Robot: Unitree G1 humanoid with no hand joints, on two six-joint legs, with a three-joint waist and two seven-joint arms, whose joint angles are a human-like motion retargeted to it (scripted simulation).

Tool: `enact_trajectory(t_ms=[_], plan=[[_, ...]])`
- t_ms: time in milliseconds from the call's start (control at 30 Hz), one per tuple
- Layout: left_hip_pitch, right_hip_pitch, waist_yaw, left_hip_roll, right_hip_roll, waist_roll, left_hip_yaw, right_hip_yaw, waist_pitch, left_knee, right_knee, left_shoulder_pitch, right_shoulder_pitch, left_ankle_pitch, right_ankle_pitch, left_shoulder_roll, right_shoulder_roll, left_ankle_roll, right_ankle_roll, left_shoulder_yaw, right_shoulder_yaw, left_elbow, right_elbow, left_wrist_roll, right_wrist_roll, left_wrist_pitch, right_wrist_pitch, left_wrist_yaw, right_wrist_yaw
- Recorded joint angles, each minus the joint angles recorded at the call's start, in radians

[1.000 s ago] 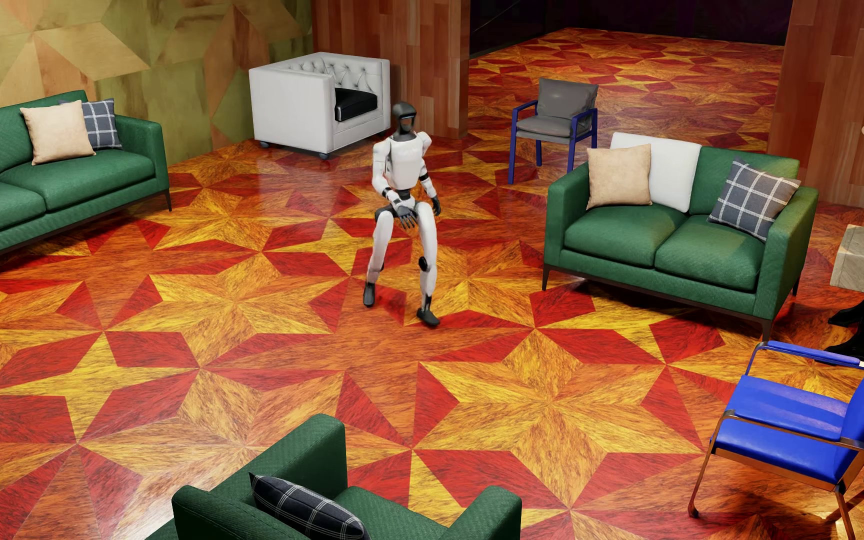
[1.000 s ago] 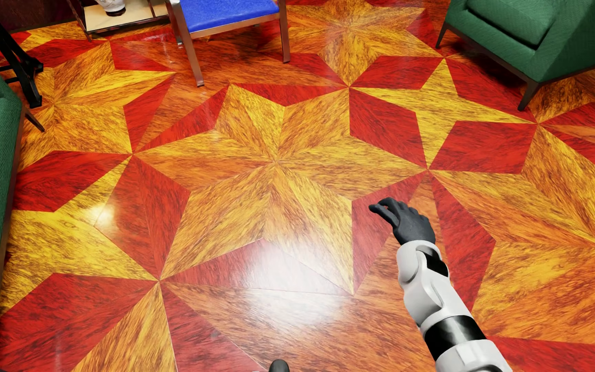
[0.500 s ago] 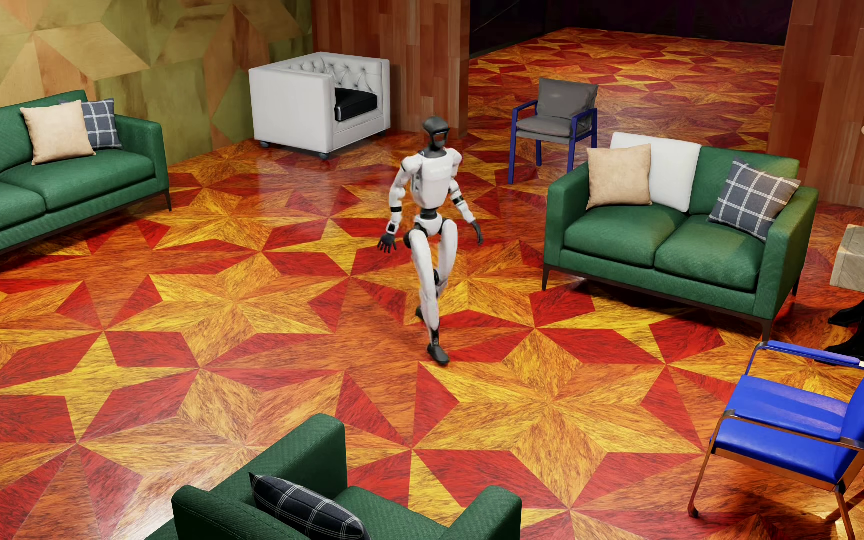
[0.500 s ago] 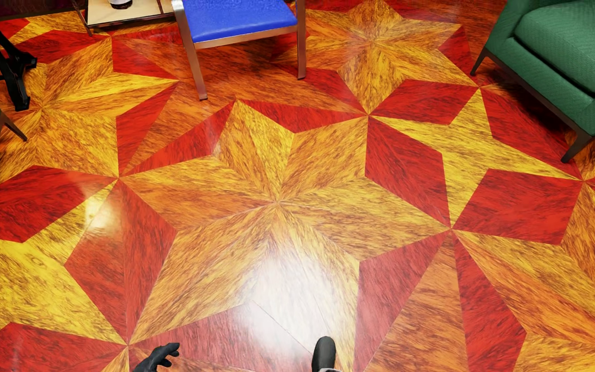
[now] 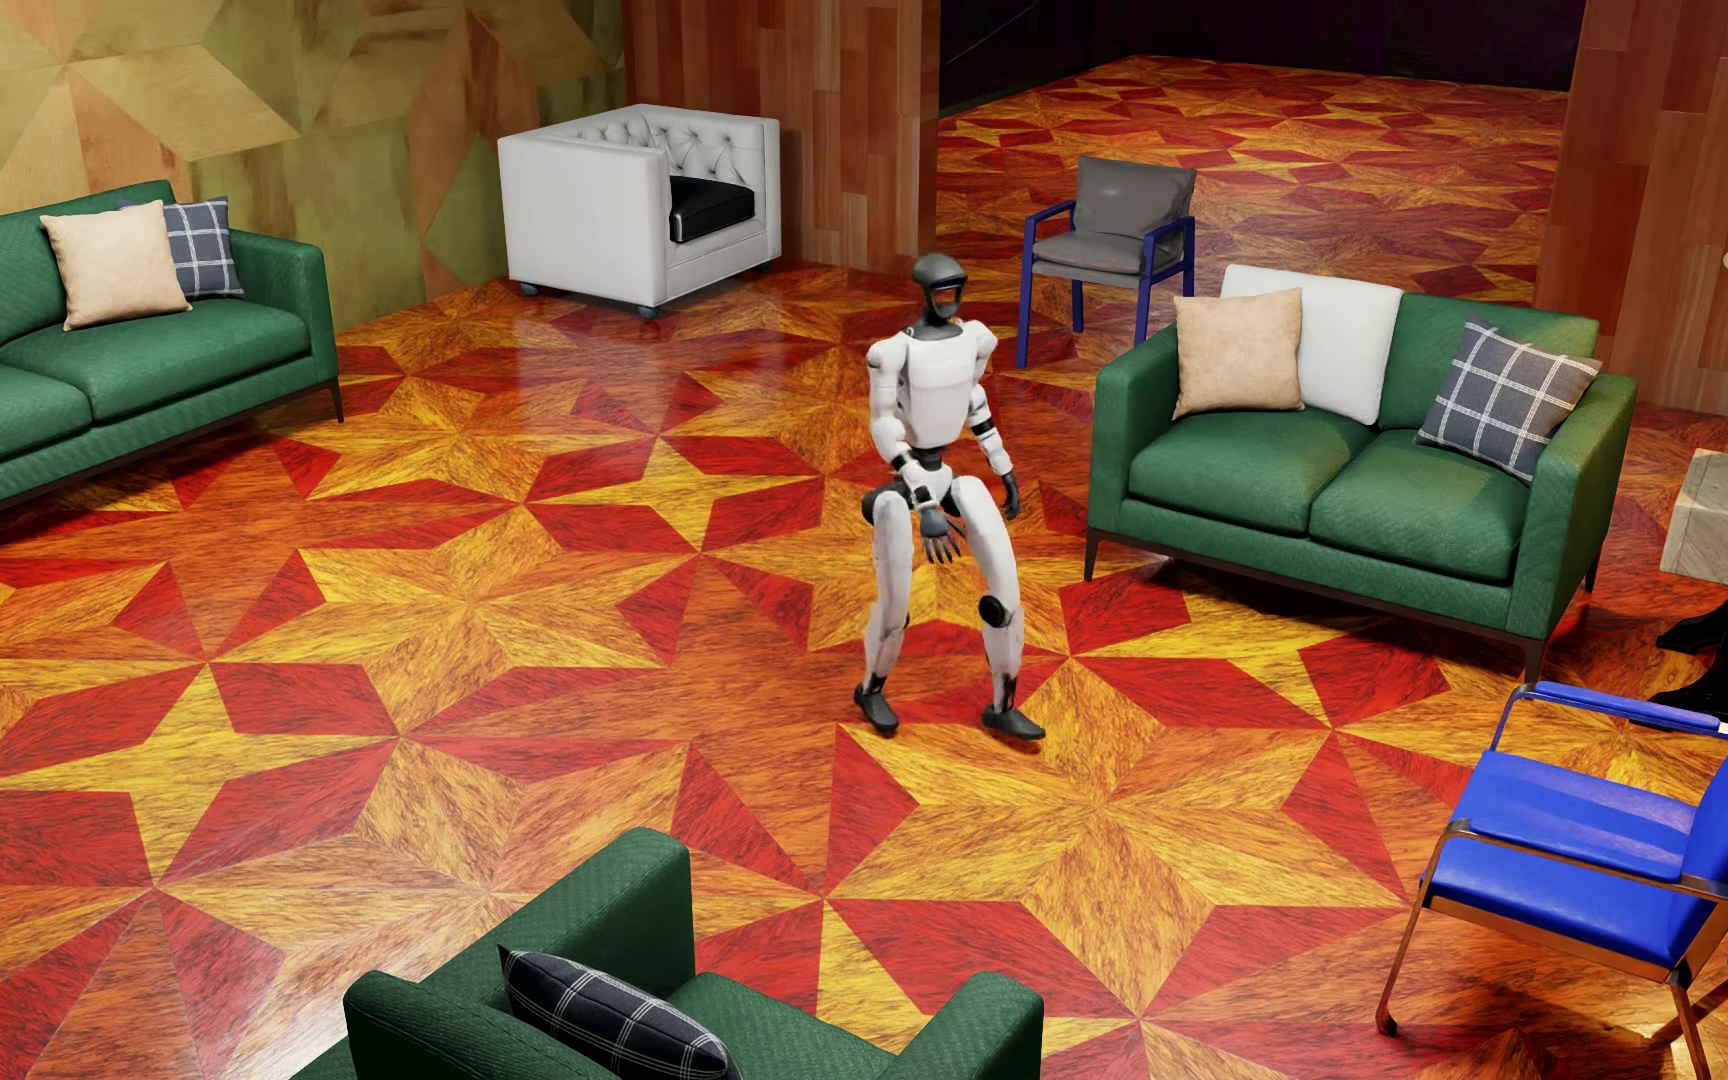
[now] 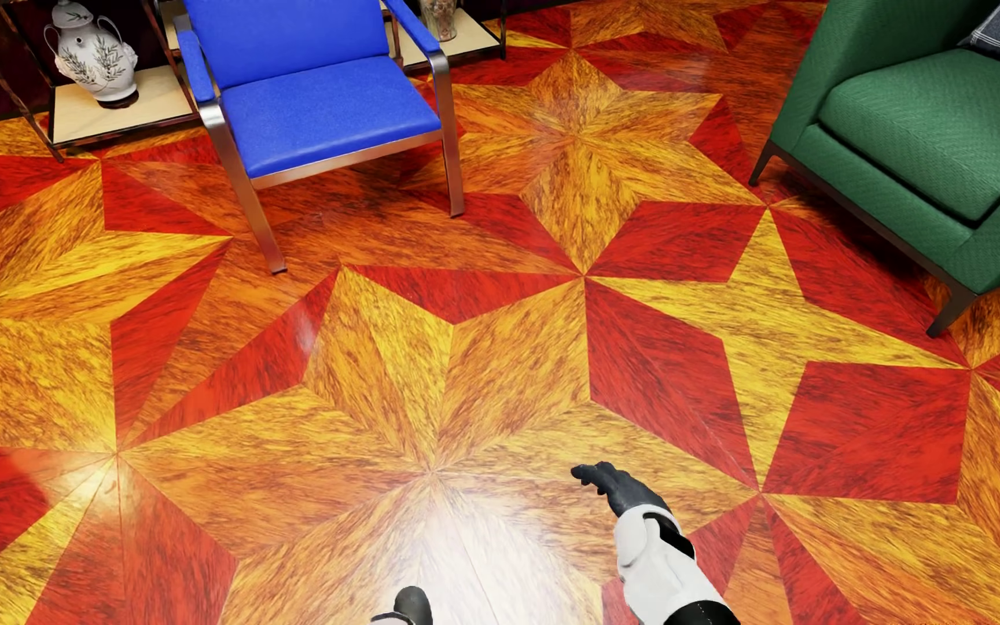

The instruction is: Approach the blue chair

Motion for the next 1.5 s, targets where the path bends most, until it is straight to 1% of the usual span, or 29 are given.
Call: enact_trajectory(t_ms=[33,100,167,233,333,367,433,467,533,567,667,700,733,767,833,867,900,933,967,1033,1067,1100,1200,1233,1267,1333,1400,1467,1500], plan=[[0.03,0.025,0.005,-0.01,0.002,0.001,-0.045,0.025,-0.006,-0.146,-0.009,0.008,-0.03,0.019,-0.018,0.0,-0.003,0.044,0.009,0.001,0.009,0.011,-0.029,0.005,-0.004,0.002,-0.012,-0.003,-0.003],[0.084,0.08,0.003,0.008,-0.02,0.002,0.03,0.057,-0.01,-0.16,0.005,0.013,-0.044,0.111,-0.056,-0.004,-0.007,0.081,0.039,-0.013,0.013,0.039,-0.078,0.024,-0.012,0.009,-0.017,-0.024,-0.033],[0.104,0.103,0.007,-0.017,-0.086,-0.012,0.064,0.068,-0.002,-0.033,0.106,-0.01,0.006,0.027,-0.032,-0.015,-0.004,0.132,0.077,-0.02,-0.018,0.058,-0.109,0.042,0.016,0.024,-0.016,-0.023,-0.091],[0.157,0.07,0.006,-0.07,-0.156,-0.031,0.093,0.077,0.008,0.03,0.289,-0.046,0.105,-0.07,0.128,-0.038,-0.009,0.135,0.076,-0.022,-0.039,0.05,-0.098,0.049,0.049,0.018,-0.001,0.002,-0.102],[0.295,-0.146,0.008,-0.192,-0.283,-0.076,0.154,0.154,0.03,-0.029,0.725,-0.088,0.218,-0.138,0.484,-0.096,-0.066,0.162,0.107,-0.034,0.023,-0.004,0.008,0.027,0.044,-0.047,0.058,0.029,0.019],[0.322,-0.227,0.004,-0.219,-0.325,-0.095,0.163,0.169,0.041,-0.019,0.84,-0.116,0.247,-0.17,0.508,-0.103,-0.067,0.167,0.115,-0.041,0.035,-0.025,0.062,0.019,0.047,-0.048,0.096,0.05,0.042],[0.346,-0.362,-0.014,-0.248,-0.343,-0.124,0.141,0.146,0.054,0.016,0.936,-0.172,0.299,-0.228,0.402,-0.083,-0.02,0.171,0.091,-0.07,0.032,-0.018,0.206,0.025,0.081,-0.067,0.188,0.093,0.048],[0.361,-0.407,-0.025,-0.262,-0.36,-0.131,0.118,0.099,0.055,0.019,0.913,-0.208,0.339,-0.248,0.38,-0.07,-0.011,0.169,0.077,-0.096,0.061,0.0,0.255,0.049,0.072,-0.066,0.208,0.093,0.091],[0.389,-0.466,-0.05,-0.282,-0.364,-0.139,0.074,-0.014,0.05,0.01,0.741,-0.283,0.427,-0.283,0.308,-0.049,-0.017,0.158,0.045,-0.163,0.134,0.027,0.257,0.075,0.036,-0.075,0.165,0.051,0.205],[0.401,-0.482,-0.061,-0.29,-0.349,-0.142,0.053,-0.06,0.042,0.004,0.608,-0.312,0.48,-0.3,0.29,-0.045,-0.022,0.151,0.046,-0.192,0.111,0.027,0.225,0.082,0.056,-0.085,0.138,0.035,0.223],[0.443,-0.462,-0.084,-0.32,-0.265,-0.151,0.007,-0.087,0.011,-0.039,0.034,-0.346,0.612,-0.35,0.353,-0.055,0.003,0.133,0.092,-0.236,-0.052,-0.016,0.123,0.061,0.143,-0.132,0.13,0.041,0.127],[0.462,-0.431,-0.088,-0.325,-0.256,-0.155,-0.007,-0.108,0.0,-0.06,-0.143,-0.347,0.635,-0.36,0.434,-0.058,0.024,0.126,0.039,-0.237,-0.087,-0.025,0.104,0.052,0.151,-0.132,0.135,0.056,0.088],[0.474,-0.407,-0.091,-0.328,-0.267,-0.159,-0.025,-0.145,-0.009,-0.06,-0.19,-0.346,0.641,-0.373,0.505,-0.061,0.038,0.118,-0.03,-0.236,-0.091,-0.026,0.103,0.042,0.135,-0.132,0.148,0.068,0.066],[0.475,-0.395,-0.093,-0.316,-0.27,-0.156,-0.046,-0.171,-0.014,-0.032,-0.176,-0.346,0.627,-0.384,0.491,-0.058,0.056,0.108,-0.069,-0.229,-0.085,-0.02,0.116,0.035,0.121,-0.119,0.166,0.081,0.066],[0.458,-0.377,-0.09,-0.269,-0.251,-0.131,-0.044,-0.181,-0.011,0.1,-0.102,-0.312,0.526,-0.352,0.414,-0.062,0.044,0.094,-0.048,-0.188,0.007,0.01,0.181,0.006,0.044,-0.073,0.179,0.113,0.147],[0.431,-0.365,-0.086,-0.244,-0.243,-0.12,-0.047,-0.186,-0.008,0.197,-0.065,-0.289,0.465,-0.281,0.379,-0.06,0.02,0.073,-0.049,-0.184,0.062,0.031,0.197,0.006,-0.001,-0.051,0.175,0.098,0.208],[0.381,-0.342,-0.081,-0.221,-0.233,-0.115,-0.08,-0.206,-0.006,0.321,-0.043,-0.277,0.408,-0.191,0.343,-0.038,-0.002,0.029,-0.055,-0.196,0.105,0.059,0.187,0.022,-0.039,-0.037,0.155,0.031,0.243],[0.32,-0.314,-0.078,-0.204,-0.224,-0.108,-0.125,-0.233,-0.004,0.457,-0.032,-0.271,0.351,-0.103,0.308,-0.004,-0.011,-0.043,-0.057,-0.201,0.11,0.079,0.168,0.043,-0.056,-0.037,0.135,-0.04,0.224],[0.257,-0.282,-0.075,-0.195,-0.215,-0.097,-0.175,-0.258,-0.001,0.598,-0.023,-0.27,0.322,-0.051,0.279,0.02,-0.027,-0.084,-0.053,-0.182,0.079,0.09,0.126,0.054,-0.05,-0.015,0.117,-0.061,0.149],[0.135,-0.227,-0.071,-0.134,-0.203,-0.071,-0.196,-0.298,0.005,0.78,-0.011,-0.247,0.233,-0.077,0.231,0.028,-0.041,-0.076,-0.035,-0.099,-0.005,0.082,0.082,0.037,-0.007,0.01,0.096,0.052,-0.031],[0.087,-0.201,-0.065,-0.088,-0.2,-0.06,-0.171,-0.306,0.006,0.794,-0.017,-0.229,0.184,-0.089,0.217,0.019,-0.054,-0.052,-0.025,-0.057,-0.04,0.073,0.075,0.015,0.023,0.012,0.094,0.109,-0.08],[0.051,-0.178,-0.056,-0.051,-0.197,-0.052,-0.146,-0.309,0.007,0.762,-0.021,-0.212,0.135,-0.108,0.204,0.011,-0.075,-0.041,-0.016,-0.031,-0.05,0.065,0.069,-0.007,0.04,0.006,0.089,0.124,-0.088],[0.016,-0.14,-0.022,-0.033,-0.187,-0.036,-0.126,-0.291,0.004,0.417,-0.005,-0.157,-0.002,-0.175,0.155,0.031,-0.147,-0.01,0.014,-0.033,-0.018,0.031,0.032,-0.018,0.034,-0.031,0.067,0.038,-0.036],[0.046,-0.124,-0.013,-0.05,-0.182,-0.032,-0.14,-0.275,0.001,0.21,-0.016,-0.136,-0.041,-0.131,0.146,0.028,-0.162,-0.034,0.024,-0.024,0.002,0.019,0.021,-0.022,0.028,-0.031,0.059,0.03,-0.031],[0.097,-0.104,-0.011,-0.047,-0.183,-0.03,-0.096,-0.258,-0.004,0.055,-0.042,-0.117,-0.074,-0.059,0.145,0.013,-0.174,-0.005,0.033,-0.014,0.028,0.015,0.016,-0.026,0.023,-0.026,0.049,0.04,-0.031],[0.162,-0.098,-0.011,-0.043,-0.196,-0.025,-0.026,-0.219,-0.008,0.008,-0.008,-0.094,-0.119,-0.103,0.127,-0.012,-0.179,0.053,0.055,-0.014,0.07,0.04,0.01,-0.016,0.016,-0.007,0.054,0.053,-0.025],[0.205,-0.129,-0.012,-0.068,-0.243,-0.034,0.02,-0.186,-0.003,-0.025,0.076,-0.11,-0.092,-0.11,0.12,-0.025,-0.157,0.072,0.077,-0.05,0.043,0.087,-0.033,0.018,0.033,0.017,0.062,0.006,-0.056],[0.238,-0.214,-0.014,-0.096,-0.298,-0.048,0.076,-0.119,0.004,-0.044,0.223,-0.119,-0.025,-0.129,0.163,-0.036,-0.11,0.082,0.111,-0.074,0.02,0.08,-0.08,0.047,0.071,0.006,0.033,-0.043,-0.083],[0.253,-0.275,-0.014,-0.113,-0.321,-0.057,0.105,-0.067,0.009,-0.053,0.312,-0.119,0.007,-0.14,0.209,-0.048,-0.104,0.088,0.135,-0.067,0.049,0.057,-0.083,0.046,0.065,-0.006,0.013,-0.033,-0.061]])
